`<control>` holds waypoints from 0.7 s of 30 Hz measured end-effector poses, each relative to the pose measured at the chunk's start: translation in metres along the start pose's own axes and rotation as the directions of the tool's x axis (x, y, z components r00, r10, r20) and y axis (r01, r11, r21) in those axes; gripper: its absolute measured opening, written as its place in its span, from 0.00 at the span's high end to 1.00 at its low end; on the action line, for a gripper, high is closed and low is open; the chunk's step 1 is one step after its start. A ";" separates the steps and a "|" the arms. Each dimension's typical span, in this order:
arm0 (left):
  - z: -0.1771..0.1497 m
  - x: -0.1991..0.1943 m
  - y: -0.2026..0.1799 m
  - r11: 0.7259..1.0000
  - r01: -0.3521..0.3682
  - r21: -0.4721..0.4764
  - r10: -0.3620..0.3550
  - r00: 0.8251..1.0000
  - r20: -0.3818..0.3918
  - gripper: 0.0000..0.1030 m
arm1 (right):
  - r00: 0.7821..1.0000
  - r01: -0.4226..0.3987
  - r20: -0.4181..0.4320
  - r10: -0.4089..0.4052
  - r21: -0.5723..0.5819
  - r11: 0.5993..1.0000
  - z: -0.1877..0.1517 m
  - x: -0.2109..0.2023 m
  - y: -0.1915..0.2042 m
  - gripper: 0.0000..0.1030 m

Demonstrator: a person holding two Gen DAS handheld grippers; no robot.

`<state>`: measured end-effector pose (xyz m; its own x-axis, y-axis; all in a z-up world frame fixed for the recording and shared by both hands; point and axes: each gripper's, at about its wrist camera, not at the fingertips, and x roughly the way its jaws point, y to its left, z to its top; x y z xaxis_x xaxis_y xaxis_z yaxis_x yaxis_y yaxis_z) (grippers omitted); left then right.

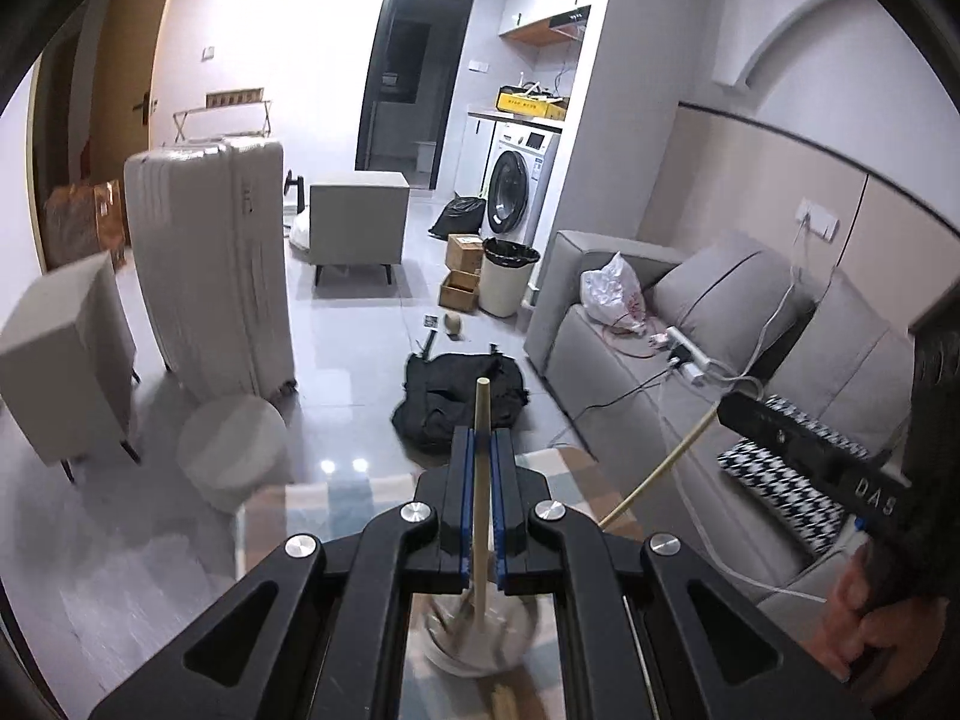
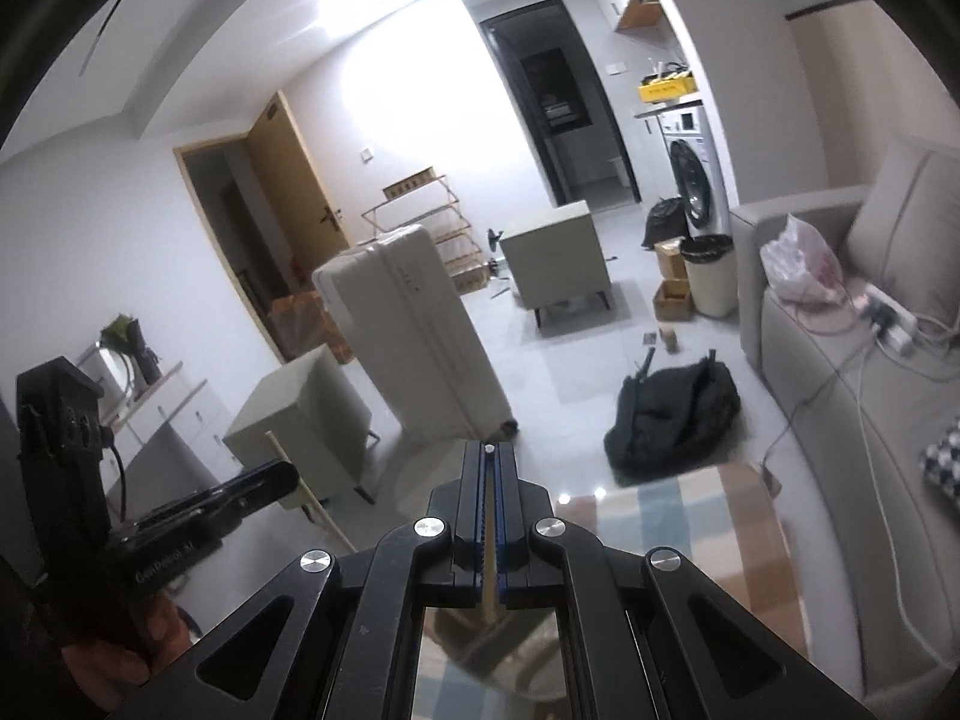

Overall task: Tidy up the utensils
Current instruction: 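Raise both chopsticks over the holder and release them inside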

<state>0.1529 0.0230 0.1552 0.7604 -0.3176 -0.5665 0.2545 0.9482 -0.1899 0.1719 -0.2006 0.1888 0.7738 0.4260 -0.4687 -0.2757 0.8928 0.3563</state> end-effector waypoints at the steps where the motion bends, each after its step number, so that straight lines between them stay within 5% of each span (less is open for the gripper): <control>1: 0.000 0.004 0.002 1.000 -0.010 0.006 0.010 1.000 0.004 0.99 | 1.000 -0.009 -0.007 0.009 0.001 1.000 0.002 0.010 0.001 0.98; 10: -0.023 0.038 0.018 1.000 -0.017 -0.016 0.017 1.000 -0.014 0.99 | 0.995 -0.032 -0.099 0.035 0.034 0.999 -0.017 0.077 -0.011 0.98; 21: -0.030 0.050 0.015 1.000 0.021 -0.009 -0.022 0.995 -0.096 0.99 | 0.984 -0.003 -0.178 0.004 0.007 1.000 -0.044 0.106 -0.019 0.98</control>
<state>0.1775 0.0216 0.0999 0.6939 -0.3365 -0.6366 0.2648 0.9414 -0.2089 0.2347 -0.1657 0.0969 0.6588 0.4492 -0.6035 -0.2744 0.8904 0.3632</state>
